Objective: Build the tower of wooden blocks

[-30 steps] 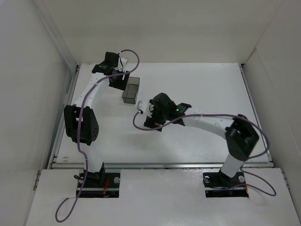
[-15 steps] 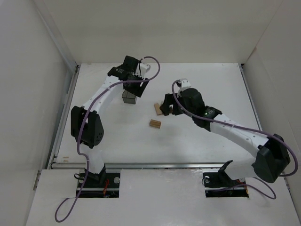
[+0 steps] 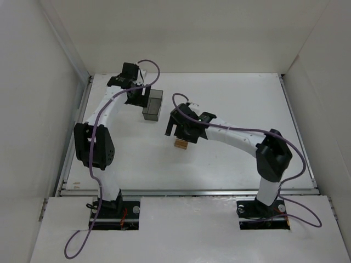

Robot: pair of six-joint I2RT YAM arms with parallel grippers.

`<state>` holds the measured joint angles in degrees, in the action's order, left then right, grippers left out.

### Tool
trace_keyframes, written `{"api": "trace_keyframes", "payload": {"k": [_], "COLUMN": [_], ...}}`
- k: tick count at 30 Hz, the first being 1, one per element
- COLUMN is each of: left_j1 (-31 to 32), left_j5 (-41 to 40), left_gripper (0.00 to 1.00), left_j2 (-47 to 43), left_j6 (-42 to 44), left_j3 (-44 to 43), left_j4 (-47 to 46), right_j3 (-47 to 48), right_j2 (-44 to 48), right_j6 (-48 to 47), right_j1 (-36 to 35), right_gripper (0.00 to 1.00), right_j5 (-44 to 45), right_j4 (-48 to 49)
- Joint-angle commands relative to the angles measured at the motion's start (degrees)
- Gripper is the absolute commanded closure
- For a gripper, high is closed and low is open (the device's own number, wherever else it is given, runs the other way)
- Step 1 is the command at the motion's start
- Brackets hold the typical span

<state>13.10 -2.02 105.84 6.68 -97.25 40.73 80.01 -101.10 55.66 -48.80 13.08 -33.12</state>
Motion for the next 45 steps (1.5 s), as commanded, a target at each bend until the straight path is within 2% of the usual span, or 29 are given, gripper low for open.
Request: {"api": "trace_keyframes", "payload": {"k": [1, 5, 10, 12, 17, 19, 25, 28, 32, 40, 45], "left_j1": [-1.67, -4.31, -6.86, -8.17, -9.5, -9.5, -9.5, -10.72, -10.73, -11.78, -11.78], "left_j5": [-1.32, 2.88, 7.38, 8.17, 10.63, 10.64, 10.64, 11.24, 11.25, 10.72, 10.72], "left_gripper": [0.22, 0.22, 0.22, 0.22, 0.22, 0.22, 0.22, 0.22, 0.22, 0.22, 0.22], "left_j2": [-4.5, -4.5, -5.03, -5.03, -5.12, -5.12, -7.05, -7.67, -7.67, -8.28, -7.23], "left_j6": [-3.77, -4.3, -4.3, -4.3, -4.83, -4.83, -4.3, -4.3, -3.78, -3.78, -3.78], "left_j3": [-0.48, -0.48, 0.75, 0.75, -1.71, -1.71, -0.39, -0.39, -0.39, -0.92, -1.97], "left_j4": [-1.44, -1.97, -1.97, -2.5, -2.5, -1.97, -1.97, -2.5, -2.5, -1.97, -0.92], "right_j3": [6.99, 8.32, 11.48, 11.49, 12.7, 13.85, 15.09, 15.09, 16.76, 9.91, 4.55], "right_j2": [-6.01, -8.76, -9.47, -10.87, -13.59, -14.47, -16.85, -17.9, -19.93, -17.04, -13.34], "right_j6": [8.58, 13.5, 13.51, 12.99, 5.7, 2.37, 3.76, -0.72, -3.36, -6.52, -10.56], "right_j1": [-2.79, -3.5, -3.5, -3.5, -3.5, -3.5, -1.83, -1.3, -1.3, -1.3, 0.01], "right_gripper": [0.0, 0.0, 0.0, 0.0, 0.0, 0.0, 0.0, 0.02, 0.07, 0.41, 0.53], "right_j5": [3.88, 9.04, 14.34, 13.56, 10.74, 10.74, 12.76, 12.15, 8.29, 6.17, 6.17], "right_j4": [-9.23, -14.15, -21.62, -21.63, -13.38, -12.84, -16.09, -11.97, -10.57, -5.12, -1.86]}}
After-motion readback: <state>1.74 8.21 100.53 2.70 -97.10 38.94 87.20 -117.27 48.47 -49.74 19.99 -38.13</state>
